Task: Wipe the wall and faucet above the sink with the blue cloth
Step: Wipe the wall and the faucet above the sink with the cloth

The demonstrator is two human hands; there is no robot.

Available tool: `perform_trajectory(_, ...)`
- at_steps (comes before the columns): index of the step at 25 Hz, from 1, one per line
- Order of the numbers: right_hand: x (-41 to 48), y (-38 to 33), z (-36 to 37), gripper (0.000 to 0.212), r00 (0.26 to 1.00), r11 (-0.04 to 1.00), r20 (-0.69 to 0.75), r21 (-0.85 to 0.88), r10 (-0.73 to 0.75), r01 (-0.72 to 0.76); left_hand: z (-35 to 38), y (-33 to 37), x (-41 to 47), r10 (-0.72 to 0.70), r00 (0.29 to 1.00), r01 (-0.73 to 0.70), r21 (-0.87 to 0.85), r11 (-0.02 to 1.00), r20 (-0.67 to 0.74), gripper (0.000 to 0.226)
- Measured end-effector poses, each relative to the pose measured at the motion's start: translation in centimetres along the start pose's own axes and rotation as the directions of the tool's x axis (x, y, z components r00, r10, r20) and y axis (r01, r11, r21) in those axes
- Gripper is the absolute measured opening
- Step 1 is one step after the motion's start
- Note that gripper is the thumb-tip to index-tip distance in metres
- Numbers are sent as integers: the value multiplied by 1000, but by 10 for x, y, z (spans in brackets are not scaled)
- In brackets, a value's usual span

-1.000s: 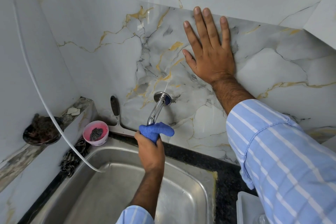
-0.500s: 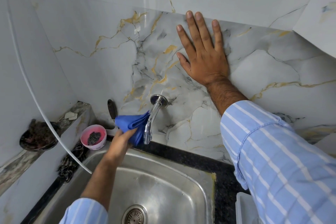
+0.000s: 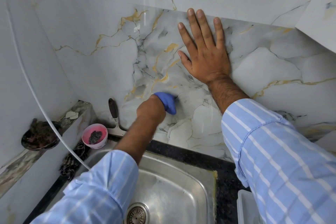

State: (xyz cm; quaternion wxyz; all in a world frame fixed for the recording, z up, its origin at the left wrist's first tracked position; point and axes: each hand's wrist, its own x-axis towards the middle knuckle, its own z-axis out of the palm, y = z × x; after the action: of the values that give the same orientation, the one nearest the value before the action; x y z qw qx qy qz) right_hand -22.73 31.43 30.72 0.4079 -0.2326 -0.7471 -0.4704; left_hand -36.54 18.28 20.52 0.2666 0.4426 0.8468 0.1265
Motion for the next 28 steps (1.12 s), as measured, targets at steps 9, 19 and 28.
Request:
perform_trajectory(9, 1, 1, -2, 67, 999, 1000, 35, -26, 9, -8, 56, -27, -63, 320, 842, -1, 592, 806, -434, 57)
perform_trajectory(19, 2, 0, -2, 67, 999, 999, 50, -41, -5, 7, 74, -45, -85, 135, 863, 88, 408, 908, -487, 59)
perform_trajectory(28, 12, -19, -45, 68, 961, 994, 260, 43, 90, -105, 70, -70, -95, 29, 936, -72, -110, 991, -351, 48)
